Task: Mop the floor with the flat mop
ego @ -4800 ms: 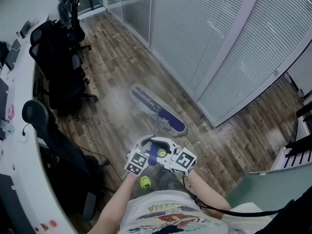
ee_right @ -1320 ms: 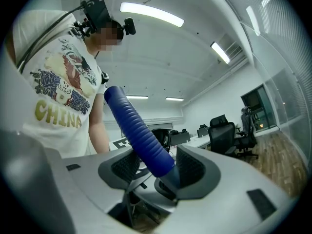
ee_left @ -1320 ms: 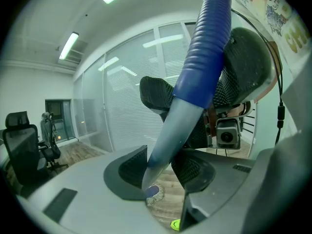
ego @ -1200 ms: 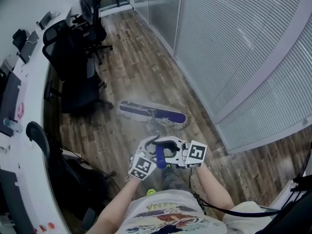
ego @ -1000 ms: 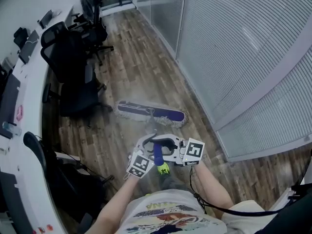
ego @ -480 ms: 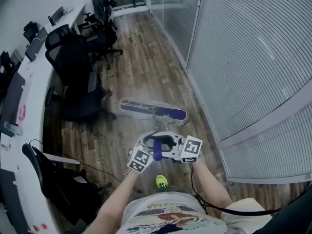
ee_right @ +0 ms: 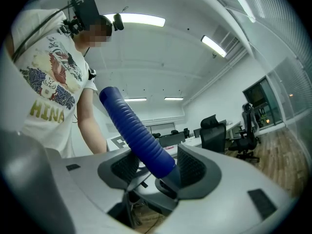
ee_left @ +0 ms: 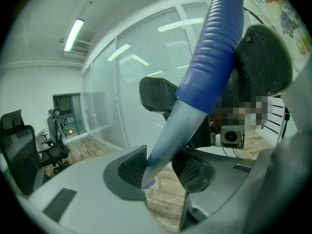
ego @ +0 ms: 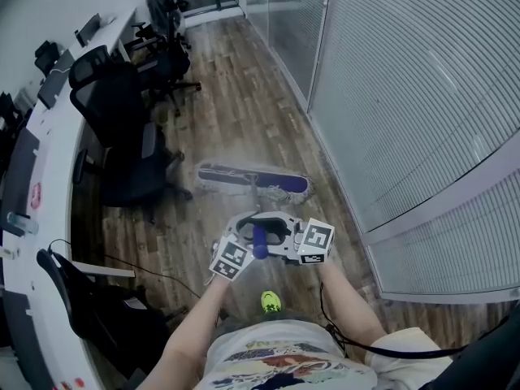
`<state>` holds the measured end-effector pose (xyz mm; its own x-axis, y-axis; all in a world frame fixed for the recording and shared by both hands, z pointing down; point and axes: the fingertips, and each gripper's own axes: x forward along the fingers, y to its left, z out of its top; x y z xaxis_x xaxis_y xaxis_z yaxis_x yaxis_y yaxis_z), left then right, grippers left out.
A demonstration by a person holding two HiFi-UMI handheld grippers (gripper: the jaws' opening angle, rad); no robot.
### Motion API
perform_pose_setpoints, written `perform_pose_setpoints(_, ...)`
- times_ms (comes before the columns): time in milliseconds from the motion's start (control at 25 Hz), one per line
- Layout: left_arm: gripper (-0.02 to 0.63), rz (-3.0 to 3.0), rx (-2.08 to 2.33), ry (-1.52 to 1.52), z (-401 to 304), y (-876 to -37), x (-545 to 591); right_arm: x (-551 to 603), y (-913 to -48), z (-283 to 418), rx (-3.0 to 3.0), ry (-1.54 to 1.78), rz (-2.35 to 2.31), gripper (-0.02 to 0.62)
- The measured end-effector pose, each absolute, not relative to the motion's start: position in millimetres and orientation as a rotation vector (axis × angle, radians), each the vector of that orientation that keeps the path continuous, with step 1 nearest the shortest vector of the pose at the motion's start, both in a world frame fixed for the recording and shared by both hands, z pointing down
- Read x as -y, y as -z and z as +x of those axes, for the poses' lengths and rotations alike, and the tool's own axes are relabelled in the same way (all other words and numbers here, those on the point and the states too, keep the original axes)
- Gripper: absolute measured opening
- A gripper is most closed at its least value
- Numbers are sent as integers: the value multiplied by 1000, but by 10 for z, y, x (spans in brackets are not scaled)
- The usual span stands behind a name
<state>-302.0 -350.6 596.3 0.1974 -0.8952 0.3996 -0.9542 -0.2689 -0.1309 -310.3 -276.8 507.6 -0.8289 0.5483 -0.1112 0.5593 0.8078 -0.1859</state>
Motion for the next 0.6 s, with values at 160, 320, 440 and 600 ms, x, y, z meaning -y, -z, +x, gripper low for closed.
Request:
perform_pose_setpoints(160, 135, 2320, 1779, -661, -2889, -6045, 3349, 2630, -5184, -2992, -2979, 324, 863, 227)
perform_pose_setpoints(320, 133, 2276, 1815, -642, -2840, -6104, 2969, 2256, -5264, -2933, -3012, 306, 897, 227)
perform_pose_setpoints(440, 133, 2277, 1814, -627, -2659, -6056, 2657, 1933, -5223, -2760, -3033, 297, 900, 227)
perform_pose_setpoints(600, 133, 2293, 1792, -613, -2383, -6025, 2169, 1447, -5182, -2504, -3048, 295, 871, 227)
